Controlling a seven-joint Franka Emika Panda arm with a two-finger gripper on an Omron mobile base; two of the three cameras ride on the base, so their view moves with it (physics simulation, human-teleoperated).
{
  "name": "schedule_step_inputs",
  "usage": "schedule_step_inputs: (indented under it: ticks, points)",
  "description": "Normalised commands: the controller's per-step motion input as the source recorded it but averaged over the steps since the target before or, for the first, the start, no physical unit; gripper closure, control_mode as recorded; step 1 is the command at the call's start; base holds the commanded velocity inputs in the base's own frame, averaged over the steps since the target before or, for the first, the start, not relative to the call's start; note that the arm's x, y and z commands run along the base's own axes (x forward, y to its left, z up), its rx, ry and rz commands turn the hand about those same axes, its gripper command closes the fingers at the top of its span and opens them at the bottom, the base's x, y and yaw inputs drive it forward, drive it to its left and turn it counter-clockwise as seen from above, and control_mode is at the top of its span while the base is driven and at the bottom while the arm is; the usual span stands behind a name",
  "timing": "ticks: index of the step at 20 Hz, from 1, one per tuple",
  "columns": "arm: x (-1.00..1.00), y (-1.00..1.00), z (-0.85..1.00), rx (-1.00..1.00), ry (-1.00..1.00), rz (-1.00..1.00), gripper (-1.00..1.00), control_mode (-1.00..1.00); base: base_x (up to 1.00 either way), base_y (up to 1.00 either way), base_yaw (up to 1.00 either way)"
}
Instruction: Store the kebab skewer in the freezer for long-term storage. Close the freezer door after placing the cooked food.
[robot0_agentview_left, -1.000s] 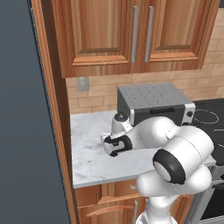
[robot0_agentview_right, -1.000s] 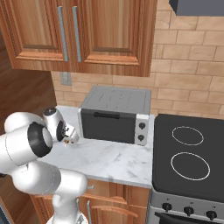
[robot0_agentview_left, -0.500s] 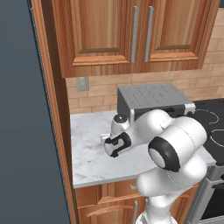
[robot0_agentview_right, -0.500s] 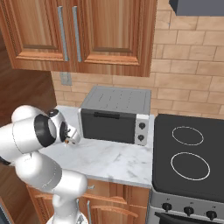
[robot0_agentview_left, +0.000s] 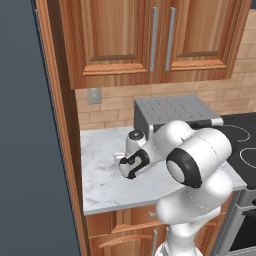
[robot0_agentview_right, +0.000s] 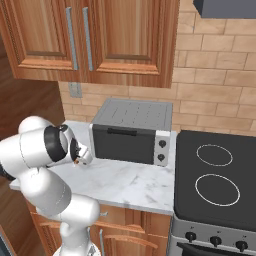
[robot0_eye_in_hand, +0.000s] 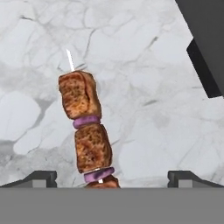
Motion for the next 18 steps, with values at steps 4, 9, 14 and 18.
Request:
schedule_step_inputs:
  ticks: [4,9,14,18]
  points:
    - [0.00,0.01,-0.03,0.00,0.00,0.00,-1.00,-1.00,0.00,0.00,0.00]
    - [0.00,0.00,-0.05,0.00,0.00,0.00,-1.00,-1.00,0.00,0.00,0.00]
    - [0.00,0.00,-0.07,0.00,0.00,0.00,1.00,-1.00,0.00,0.00,0.00]
    - [0.00,0.00,-0.06,0.00,0.00,0.00,1.00,-1.00,0.00,0.00,0.00]
